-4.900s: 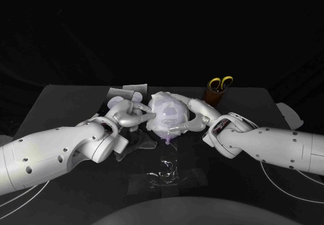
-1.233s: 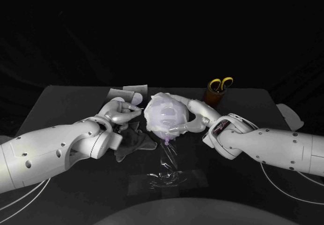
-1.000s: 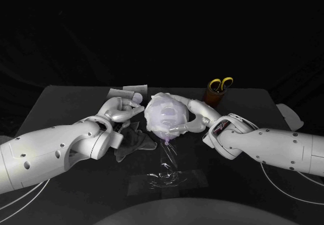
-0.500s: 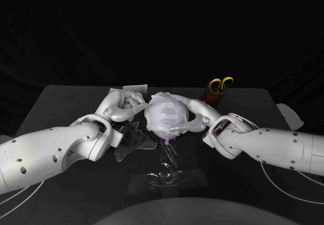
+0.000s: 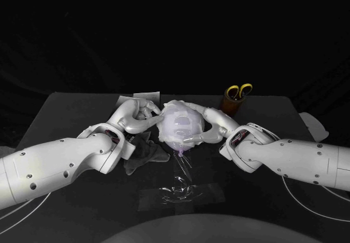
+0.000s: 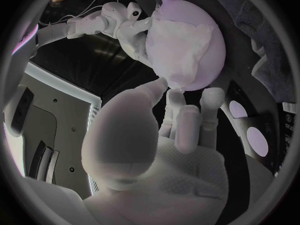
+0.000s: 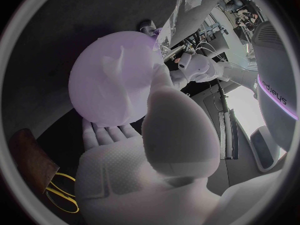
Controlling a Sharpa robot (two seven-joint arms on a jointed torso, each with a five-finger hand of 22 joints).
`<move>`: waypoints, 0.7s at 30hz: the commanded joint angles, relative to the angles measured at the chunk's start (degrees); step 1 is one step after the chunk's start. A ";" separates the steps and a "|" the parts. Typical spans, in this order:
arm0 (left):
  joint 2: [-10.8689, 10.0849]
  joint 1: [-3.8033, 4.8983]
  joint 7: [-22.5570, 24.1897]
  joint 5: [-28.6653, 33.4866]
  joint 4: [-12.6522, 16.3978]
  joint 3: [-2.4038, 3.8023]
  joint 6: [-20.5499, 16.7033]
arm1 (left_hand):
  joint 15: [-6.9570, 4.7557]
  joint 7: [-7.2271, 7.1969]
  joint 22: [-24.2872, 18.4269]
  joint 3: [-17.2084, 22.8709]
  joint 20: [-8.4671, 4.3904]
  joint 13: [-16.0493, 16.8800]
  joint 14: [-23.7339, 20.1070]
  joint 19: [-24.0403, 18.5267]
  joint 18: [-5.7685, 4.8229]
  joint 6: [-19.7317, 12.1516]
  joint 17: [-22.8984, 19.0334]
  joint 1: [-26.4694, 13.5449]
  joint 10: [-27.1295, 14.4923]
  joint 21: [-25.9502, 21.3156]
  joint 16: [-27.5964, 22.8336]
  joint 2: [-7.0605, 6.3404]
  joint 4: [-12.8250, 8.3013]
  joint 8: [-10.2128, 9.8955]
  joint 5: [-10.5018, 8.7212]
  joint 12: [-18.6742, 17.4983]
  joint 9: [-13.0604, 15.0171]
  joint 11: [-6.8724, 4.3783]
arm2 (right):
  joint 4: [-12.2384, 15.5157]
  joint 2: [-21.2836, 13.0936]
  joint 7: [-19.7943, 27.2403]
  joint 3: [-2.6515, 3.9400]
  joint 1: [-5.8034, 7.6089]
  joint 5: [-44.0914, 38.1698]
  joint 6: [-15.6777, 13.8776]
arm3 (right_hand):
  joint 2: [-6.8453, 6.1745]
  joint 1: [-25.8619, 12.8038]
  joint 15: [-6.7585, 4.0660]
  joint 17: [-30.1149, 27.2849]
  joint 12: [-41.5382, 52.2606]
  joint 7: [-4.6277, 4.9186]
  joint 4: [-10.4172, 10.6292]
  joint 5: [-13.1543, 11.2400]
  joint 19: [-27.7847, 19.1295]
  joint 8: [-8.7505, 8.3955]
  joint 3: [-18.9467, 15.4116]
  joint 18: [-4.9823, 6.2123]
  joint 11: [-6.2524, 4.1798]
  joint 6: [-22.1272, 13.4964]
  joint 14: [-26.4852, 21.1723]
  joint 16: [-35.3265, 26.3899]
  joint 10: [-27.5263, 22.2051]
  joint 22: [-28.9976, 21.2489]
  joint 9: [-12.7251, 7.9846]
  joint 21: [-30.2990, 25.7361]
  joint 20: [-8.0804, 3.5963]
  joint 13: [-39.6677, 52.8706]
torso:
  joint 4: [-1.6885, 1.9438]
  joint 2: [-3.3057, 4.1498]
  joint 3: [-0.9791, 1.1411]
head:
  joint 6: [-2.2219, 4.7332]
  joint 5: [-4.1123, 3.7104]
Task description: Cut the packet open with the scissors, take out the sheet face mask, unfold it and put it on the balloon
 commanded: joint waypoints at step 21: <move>0.75 0.02 -6.72 -3.09 0.03 0.07 -2.46 | -0.03 -0.37 2.67 0.29 -0.05 2.99 1.05 2.64 -0.54 4.33 2.34 1.19 3.53 2.28 1.22 0.52 1.04 -2.69 0.02 2.99 -3.90 -0.21 | 0.02 0.16 -0.71 -0.30 -0.39 -0.20 2.67 | 0.64 0.15 0.06 -0.05 0.15 8.90 -0.02 -0.40 0.42 0.33 0.24 -0.83 0.31 0.31 -0.40 -0.07 0.26 -0.09 0.00 0.15 0.15 0.05 | 0.02 0.04 -0.06 | 0.00 0.00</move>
